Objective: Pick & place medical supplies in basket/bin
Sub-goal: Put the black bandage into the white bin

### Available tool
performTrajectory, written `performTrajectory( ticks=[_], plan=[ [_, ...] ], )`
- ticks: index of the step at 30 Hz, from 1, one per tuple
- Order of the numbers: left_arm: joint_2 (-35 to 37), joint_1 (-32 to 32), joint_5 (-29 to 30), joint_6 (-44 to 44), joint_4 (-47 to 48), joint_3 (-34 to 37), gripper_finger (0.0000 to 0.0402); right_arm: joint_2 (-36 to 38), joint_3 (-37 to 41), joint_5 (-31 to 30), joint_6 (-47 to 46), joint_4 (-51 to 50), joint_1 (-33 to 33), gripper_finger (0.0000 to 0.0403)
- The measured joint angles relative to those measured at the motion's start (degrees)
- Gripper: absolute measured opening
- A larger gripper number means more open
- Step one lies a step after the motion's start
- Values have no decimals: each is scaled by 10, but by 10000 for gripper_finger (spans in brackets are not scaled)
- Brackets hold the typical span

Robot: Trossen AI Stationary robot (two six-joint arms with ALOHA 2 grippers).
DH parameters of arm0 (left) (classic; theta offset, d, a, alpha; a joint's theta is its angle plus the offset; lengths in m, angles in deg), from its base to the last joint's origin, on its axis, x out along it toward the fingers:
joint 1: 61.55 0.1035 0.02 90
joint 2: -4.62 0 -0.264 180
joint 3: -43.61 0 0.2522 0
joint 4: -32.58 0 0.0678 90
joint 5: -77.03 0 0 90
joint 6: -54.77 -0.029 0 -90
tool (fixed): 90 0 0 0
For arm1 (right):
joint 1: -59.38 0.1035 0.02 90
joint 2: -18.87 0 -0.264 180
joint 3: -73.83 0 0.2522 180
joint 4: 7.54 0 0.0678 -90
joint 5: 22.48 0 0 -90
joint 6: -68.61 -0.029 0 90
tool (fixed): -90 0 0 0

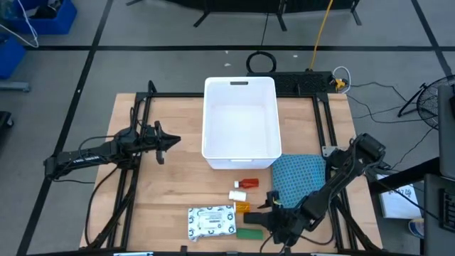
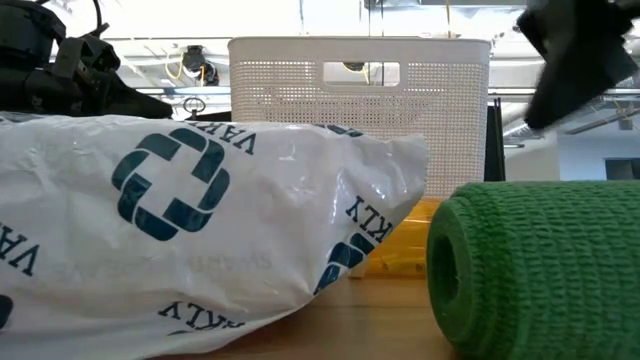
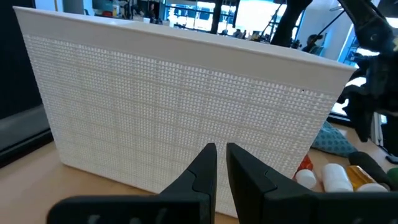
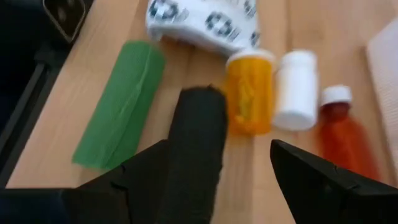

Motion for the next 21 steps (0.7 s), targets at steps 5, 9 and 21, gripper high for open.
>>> performTrajectory(
  ticks=[5, 9, 21],
  plan=[
    [0, 0, 0, 7, 0, 0, 42, -30, 0, 39, -24, 22, -6, 270],
    [0, 0, 0, 15, 1, 0, 42, -59, 0, 50, -24, 36, -7, 268],
    [0, 0, 0, 13, 10, 0, 42, -71, 1, 82, -13, 28, -19, 241]
  ],
)
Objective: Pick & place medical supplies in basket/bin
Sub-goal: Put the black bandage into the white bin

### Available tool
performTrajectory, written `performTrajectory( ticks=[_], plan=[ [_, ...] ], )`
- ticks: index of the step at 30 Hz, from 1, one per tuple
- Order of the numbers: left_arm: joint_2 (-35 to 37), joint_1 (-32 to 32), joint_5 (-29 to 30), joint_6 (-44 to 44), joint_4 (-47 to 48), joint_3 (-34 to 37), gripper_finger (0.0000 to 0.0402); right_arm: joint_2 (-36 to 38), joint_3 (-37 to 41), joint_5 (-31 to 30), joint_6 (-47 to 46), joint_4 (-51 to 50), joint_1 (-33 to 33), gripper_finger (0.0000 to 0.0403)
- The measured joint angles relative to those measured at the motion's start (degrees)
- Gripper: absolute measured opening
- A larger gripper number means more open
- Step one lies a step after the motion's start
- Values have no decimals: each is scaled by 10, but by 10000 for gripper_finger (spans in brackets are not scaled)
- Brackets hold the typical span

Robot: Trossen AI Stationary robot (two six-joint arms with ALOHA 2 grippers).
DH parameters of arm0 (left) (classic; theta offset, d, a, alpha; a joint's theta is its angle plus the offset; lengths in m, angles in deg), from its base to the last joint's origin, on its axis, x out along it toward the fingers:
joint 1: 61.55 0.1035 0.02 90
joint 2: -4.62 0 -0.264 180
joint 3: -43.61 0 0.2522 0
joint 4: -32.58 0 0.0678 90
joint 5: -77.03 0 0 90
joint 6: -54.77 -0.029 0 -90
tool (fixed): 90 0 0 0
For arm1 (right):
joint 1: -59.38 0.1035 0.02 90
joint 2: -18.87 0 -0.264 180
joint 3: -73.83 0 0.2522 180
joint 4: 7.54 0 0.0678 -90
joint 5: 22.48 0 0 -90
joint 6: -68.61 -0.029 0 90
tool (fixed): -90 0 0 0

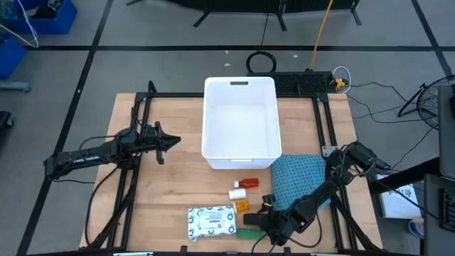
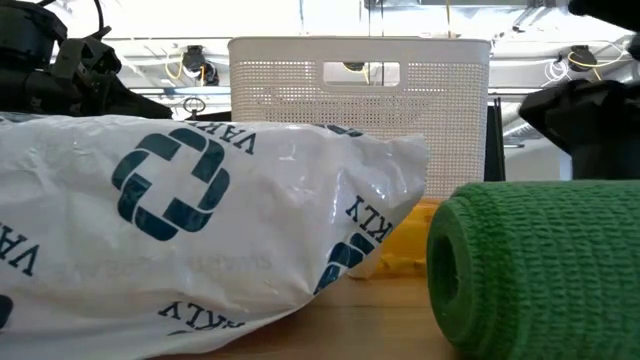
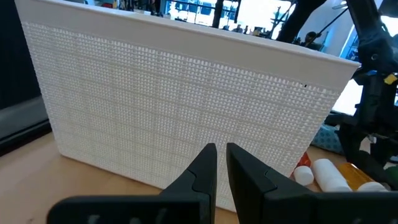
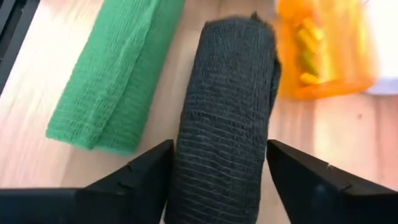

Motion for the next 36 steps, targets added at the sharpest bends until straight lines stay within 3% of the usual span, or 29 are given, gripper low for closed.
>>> performTrajectory(
  ticks=[11, 19, 24, 32, 36],
  plan=[
    [0, 0, 0, 2, 8, 0, 42, 48, 0, -2, 74, -1, -18, 115],
    [0, 0, -1, 2, 30, 0, 42, 164, 28, -7, 163, 30, -22, 94],
    [0, 0, 0, 3, 31, 0, 42, 334, 161, -50, 226, 160, -21, 93],
    [0, 0, 0, 3, 31, 0, 42, 599, 440, -29, 329, 511, -29, 92],
    [0, 0, 0, 3, 31, 0, 42, 669, 506, -37, 341, 549, -37, 91]
  ],
)
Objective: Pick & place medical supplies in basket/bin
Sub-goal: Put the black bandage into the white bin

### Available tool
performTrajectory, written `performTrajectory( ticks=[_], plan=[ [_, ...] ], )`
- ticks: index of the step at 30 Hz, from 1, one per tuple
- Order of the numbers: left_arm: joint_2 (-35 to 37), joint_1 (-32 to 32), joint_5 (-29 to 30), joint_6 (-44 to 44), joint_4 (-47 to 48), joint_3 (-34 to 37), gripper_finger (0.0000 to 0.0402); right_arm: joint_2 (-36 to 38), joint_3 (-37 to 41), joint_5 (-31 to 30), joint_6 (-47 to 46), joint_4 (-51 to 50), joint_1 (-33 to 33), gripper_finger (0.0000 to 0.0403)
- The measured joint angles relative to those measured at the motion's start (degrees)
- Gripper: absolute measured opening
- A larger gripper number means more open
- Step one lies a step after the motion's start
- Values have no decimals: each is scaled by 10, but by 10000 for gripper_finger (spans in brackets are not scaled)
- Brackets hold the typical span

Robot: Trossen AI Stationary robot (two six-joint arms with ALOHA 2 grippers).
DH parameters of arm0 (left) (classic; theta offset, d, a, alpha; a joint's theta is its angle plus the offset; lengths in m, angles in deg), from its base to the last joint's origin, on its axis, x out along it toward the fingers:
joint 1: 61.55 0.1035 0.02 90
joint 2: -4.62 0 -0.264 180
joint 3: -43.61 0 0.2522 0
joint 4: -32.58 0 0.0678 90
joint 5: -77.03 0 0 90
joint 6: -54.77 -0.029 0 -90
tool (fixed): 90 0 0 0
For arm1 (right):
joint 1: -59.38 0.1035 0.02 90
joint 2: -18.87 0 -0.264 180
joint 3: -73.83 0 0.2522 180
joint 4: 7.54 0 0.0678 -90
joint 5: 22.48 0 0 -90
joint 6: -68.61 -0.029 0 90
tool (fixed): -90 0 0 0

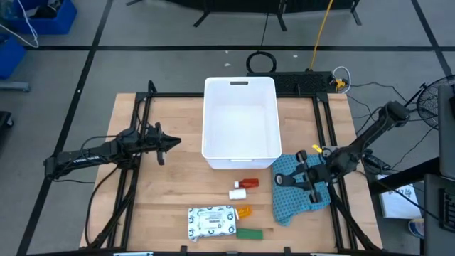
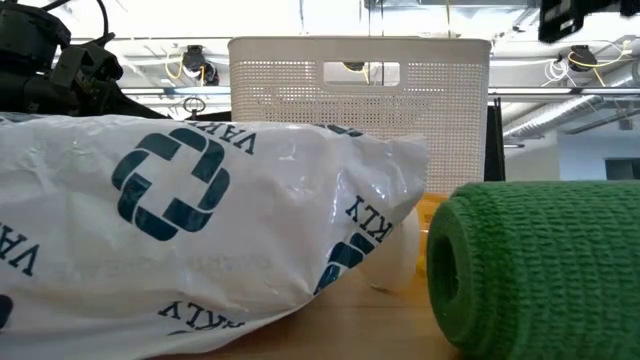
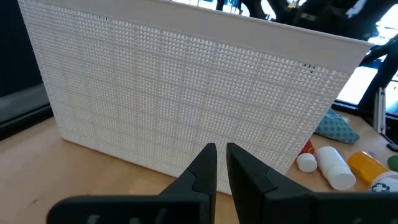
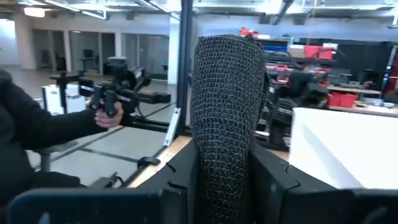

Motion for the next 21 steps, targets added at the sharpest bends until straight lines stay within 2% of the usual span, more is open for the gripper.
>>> performTrajectory(
  ticks=[4, 7, 10, 13, 17, 21],
  plan=[
    [0, 0, 0, 0, 1, 0, 42, 18, -6, 1, 5, -1, -14, 91],
    [0, 0, 0, 0, 0, 0, 42, 8, -86, 12, 25, -37, -38, 91],
    [0, 0, 0, 0, -4, 0, 42, -20, -219, 21, 28, -196, -77, 91],
    [0, 0, 0, 0, -15, 0, 42, -81, -364, 19, 29, -344, -140, 91],
    [0, 0, 0, -4, -18, 0, 42, -165, -527, 23, 42, -486, -251, 91],
    [0, 0, 0, -6, -18, 0, 42, -248, -655, 67, 43, -634, -381, 91]
  ],
)
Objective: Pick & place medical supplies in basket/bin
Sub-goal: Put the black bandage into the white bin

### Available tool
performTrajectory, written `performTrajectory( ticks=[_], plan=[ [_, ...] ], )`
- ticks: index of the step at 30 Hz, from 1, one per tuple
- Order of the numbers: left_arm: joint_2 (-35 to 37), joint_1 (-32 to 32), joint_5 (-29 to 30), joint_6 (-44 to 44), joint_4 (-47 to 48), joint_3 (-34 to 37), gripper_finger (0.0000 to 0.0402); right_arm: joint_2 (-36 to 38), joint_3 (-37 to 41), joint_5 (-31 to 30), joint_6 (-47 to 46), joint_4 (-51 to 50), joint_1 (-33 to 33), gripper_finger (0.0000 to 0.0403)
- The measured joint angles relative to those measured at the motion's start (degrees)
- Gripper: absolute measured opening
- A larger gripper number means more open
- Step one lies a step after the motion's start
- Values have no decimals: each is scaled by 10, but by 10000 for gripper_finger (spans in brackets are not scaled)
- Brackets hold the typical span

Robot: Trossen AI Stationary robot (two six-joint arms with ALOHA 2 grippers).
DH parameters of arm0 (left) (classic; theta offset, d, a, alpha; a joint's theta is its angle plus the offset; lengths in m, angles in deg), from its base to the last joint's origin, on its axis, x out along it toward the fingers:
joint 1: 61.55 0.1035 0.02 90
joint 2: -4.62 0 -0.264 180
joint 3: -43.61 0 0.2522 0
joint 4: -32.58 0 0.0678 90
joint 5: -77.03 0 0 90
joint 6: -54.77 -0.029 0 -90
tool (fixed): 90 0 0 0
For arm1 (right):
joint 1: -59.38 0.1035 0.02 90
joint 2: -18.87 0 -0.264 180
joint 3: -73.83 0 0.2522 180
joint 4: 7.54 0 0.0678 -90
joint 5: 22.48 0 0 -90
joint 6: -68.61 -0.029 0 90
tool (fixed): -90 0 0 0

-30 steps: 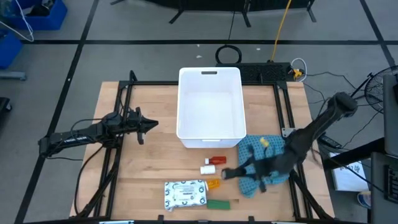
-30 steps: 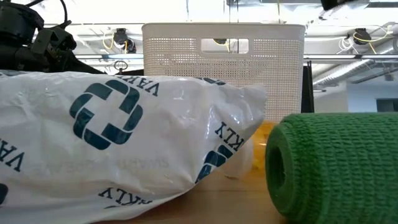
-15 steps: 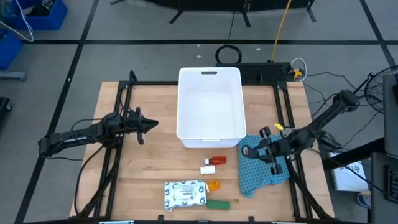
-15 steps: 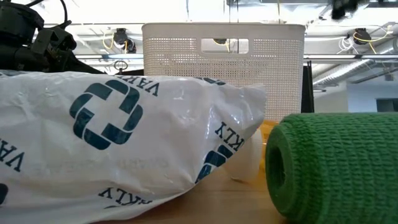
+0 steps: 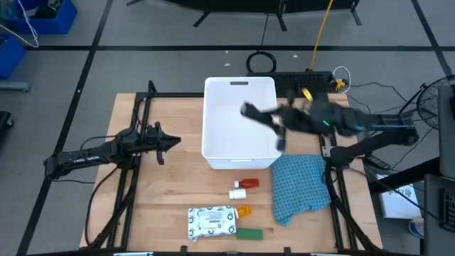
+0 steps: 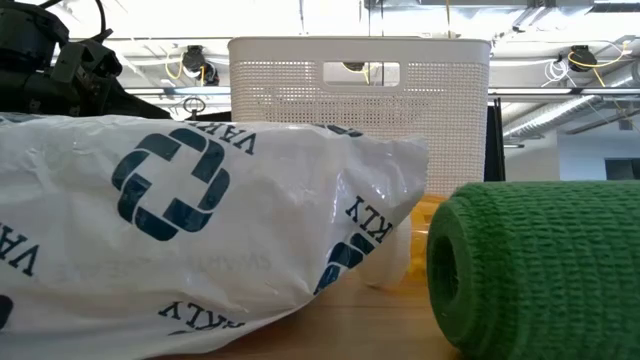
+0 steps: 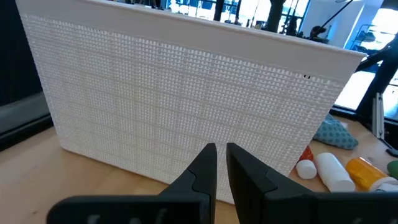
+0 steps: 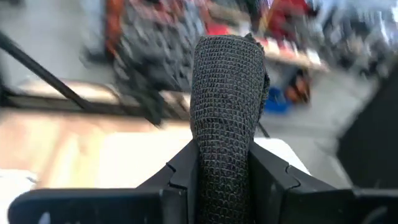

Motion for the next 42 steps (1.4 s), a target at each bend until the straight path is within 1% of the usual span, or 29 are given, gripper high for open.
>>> performTrajectory(
  ticks=[3, 7, 11, 13, 15, 17, 21, 27, 35, 38, 42],
  plan=[
    [0, 0, 0, -11, 0, 0, 42, -59, -51, 59, 9, -46, -85, 91],
    [0, 0, 0, -17, 4, 0, 42, -130, -66, 156, 69, -53, -166, 91],
    [0, 0, 0, -42, 4, 0, 42, -208, -66, 224, 125, -59, -218, 91],
    [0, 0, 0, -44, 4, 0, 42, -249, -66, 259, 155, -59, -233, 91],
    [0, 0, 0, -45, 4, 0, 42, -289, -66, 282, 184, -55, -241, 91],
    [0, 0, 0, -45, 4, 0, 42, -325, -66, 280, 207, -53, -245, 91],
    [0, 0, 0, -45, 4, 0, 42, -397, -66, 281, 224, -53, -256, 91],
    [0, 0, 0, -45, 10, 0, 42, -460, -66, 281, 225, -57, -267, 91],
    [0, 0, 0, -44, 19, 0, 42, -468, -66, 277, 220, -64, -269, 95],
    [0, 0, 0, -38, 19, 0, 42, -457, -66, 267, 218, -63, -270, 114],
    [0, 0, 0, -26, 19, 0, 42, -442, -66, 266, 209, -68, -270, 157]
  ],
)
